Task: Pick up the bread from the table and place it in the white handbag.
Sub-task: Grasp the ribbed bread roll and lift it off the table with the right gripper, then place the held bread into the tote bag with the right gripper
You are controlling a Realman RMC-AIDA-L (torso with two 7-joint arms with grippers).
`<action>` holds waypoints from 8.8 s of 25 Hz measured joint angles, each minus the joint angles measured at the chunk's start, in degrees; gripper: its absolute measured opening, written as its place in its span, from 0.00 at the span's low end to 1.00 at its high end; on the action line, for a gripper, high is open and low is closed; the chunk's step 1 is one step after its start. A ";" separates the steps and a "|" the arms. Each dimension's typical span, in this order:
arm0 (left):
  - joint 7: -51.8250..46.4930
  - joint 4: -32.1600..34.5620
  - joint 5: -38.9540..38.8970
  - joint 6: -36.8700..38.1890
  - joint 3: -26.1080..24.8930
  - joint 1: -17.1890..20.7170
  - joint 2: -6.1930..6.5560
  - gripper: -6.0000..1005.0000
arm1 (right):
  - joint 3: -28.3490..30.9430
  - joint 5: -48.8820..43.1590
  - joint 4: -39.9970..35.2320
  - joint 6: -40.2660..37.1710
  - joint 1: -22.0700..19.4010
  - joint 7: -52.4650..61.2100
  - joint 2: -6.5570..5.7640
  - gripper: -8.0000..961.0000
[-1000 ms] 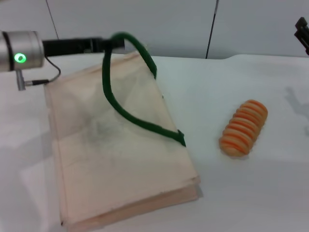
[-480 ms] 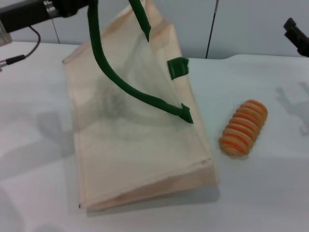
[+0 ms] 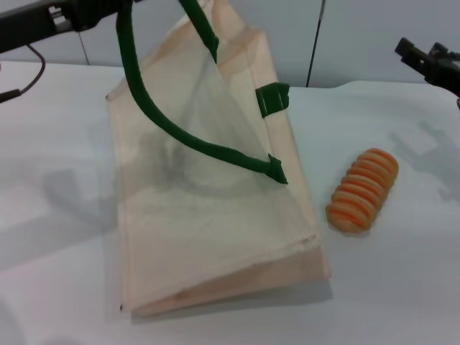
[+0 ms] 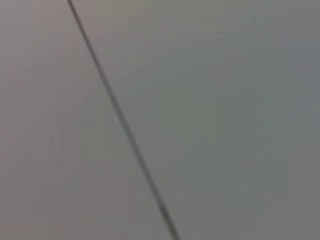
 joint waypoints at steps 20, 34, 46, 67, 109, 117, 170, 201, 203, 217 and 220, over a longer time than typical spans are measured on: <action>-1.40 -0.11 2.92 -0.54 0.00 0.65 0.57 0.15 | -10.39 -52.55 -39.99 17.63 2.58 23.41 -0.01 0.93; -2.03 -0.19 2.92 -1.11 0.00 0.99 0.59 0.15 | -28.90 -68.26 -54.01 20.82 2.07 28.60 0.34 0.93; -2.70 -0.19 2.94 -1.15 0.00 0.98 0.59 0.15 | -41.75 -70.14 -53.45 21.48 1.75 30.03 0.83 0.93; -3.50 -0.19 2.93 -1.15 0.00 0.67 0.59 0.15 | -56.59 -75.30 -46.74 16.24 5.83 36.71 0.88 0.93; -3.54 -0.19 2.30 -1.14 0.00 0.37 0.41 0.15 | -60.68 -71.95 -33.86 12.29 13.49 39.20 0.70 0.42; -3.54 -0.19 2.23 -1.14 0.00 0.41 0.41 0.15 | -56.39 -71.74 -33.86 10.06 12.95 38.18 0.61 0.35; -4.87 -0.19 2.85 -1.23 0.09 -3.07 1.36 0.14 | -21.65 -57.40 -36.08 15.20 11.56 20.08 -0.16 0.05; -4.53 -0.12 3.11 -1.32 0.09 -4.51 1.56 0.14 | -35.63 -43.46 -34.34 20.03 11.97 19.40 0.53 0.04; -4.52 -0.14 3.24 -1.32 0.09 -4.54 1.56 0.14 | -35.82 -43.19 -34.34 20.60 12.02 19.36 0.53 0.04; -4.59 -0.05 3.46 -1.32 0.09 -4.98 1.55 0.14 | -38.20 -40.60 -33.66 23.49 12.67 19.11 0.52 0.04; -4.58 -0.01 3.46 -1.32 0.09 -5.06 1.55 0.14 | -38.73 -40.43 -33.45 23.11 12.73 19.08 0.52 0.04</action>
